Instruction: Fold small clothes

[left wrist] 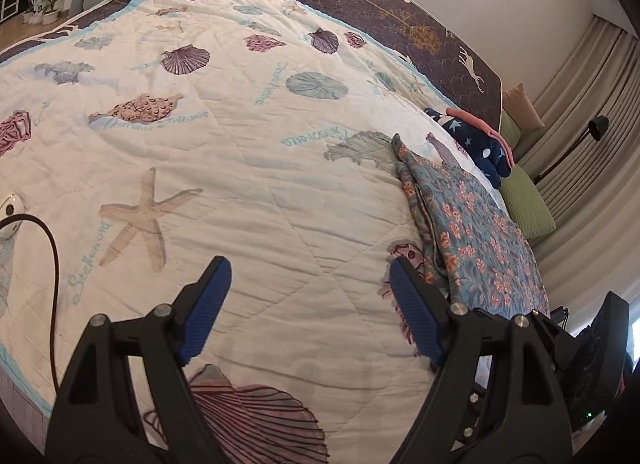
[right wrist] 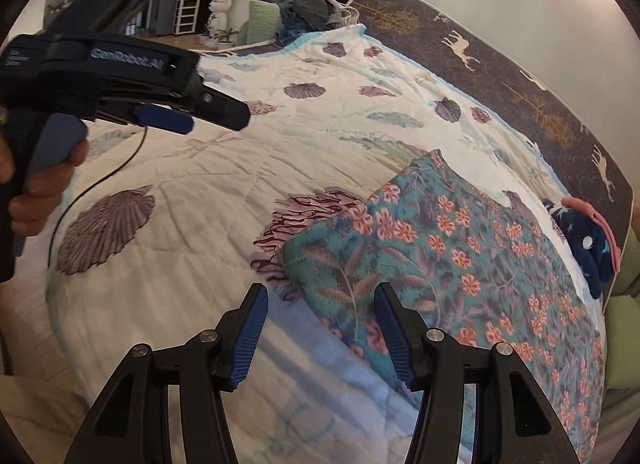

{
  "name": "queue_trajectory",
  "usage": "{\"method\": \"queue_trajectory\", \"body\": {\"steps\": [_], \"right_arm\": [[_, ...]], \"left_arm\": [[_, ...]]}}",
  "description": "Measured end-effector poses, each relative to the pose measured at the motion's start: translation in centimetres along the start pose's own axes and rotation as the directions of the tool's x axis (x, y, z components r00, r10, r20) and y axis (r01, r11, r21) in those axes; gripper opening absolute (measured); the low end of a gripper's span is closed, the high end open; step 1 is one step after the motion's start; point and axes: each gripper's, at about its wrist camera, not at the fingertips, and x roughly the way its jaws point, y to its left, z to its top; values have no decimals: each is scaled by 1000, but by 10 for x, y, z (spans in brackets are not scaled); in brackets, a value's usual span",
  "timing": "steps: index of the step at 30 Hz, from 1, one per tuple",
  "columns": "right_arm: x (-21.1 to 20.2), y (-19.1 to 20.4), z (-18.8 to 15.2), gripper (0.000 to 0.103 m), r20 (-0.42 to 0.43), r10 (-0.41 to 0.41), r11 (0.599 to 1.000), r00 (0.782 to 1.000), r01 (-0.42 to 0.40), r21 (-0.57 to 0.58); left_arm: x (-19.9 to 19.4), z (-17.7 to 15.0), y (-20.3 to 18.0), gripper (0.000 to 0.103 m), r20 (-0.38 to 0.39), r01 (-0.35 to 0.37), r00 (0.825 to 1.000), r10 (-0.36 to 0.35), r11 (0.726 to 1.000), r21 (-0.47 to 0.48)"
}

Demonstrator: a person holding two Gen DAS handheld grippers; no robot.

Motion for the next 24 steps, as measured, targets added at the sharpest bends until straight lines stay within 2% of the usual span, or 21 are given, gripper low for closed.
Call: {"method": "queue_trajectory", "body": {"steps": [6, 7, 8, 10, 13, 17, 21, 22, 24], "right_arm": [[11, -2, 8, 55, -2, 2, 999, 1000, -2, 33], [11, -2, 8, 45, 2, -1, 999, 1000, 1, 40], [12, -3, 9, 26, 5, -4, 999, 1000, 3, 52], [12, -9, 11, 11, 5, 13, 995, 1000, -13, 98], [4, -31, 10, 9, 36, 94, 971, 995, -100, 218], [-7, -60, 4, 9, 89, 189, 911, 978, -209, 355], [-4, -74, 0, 9, 106, 272, 846, 957, -290, 447], [-4, -76, -2, 9, 110, 286, 832, 952, -304, 464], [-5, -78, -3, 9, 117, 298, 822, 947, -317, 474]], "left_arm": [[5, 5, 2, 81, -9, 18, 1000, -18, 1000, 9], [6, 6, 3, 81, -12, 20, 1000, -20, 1000, 5], [8, 7, 4, 81, -16, 25, 1000, -25, 1000, -1], [11, 7, 3, 81, -23, 35, 999, -35, 999, -3], [15, 9, -1, 81, -36, 62, 997, -62, 998, 1], [25, 12, -11, 81, -65, 136, 989, -136, 991, 6], [47, 21, -32, 81, -127, 259, 958, -259, 966, -10], [57, 24, -39, 81, -149, 291, 945, -290, 957, -18], [70, 29, -49, 81, -180, 325, 928, -325, 945, -31]]}}
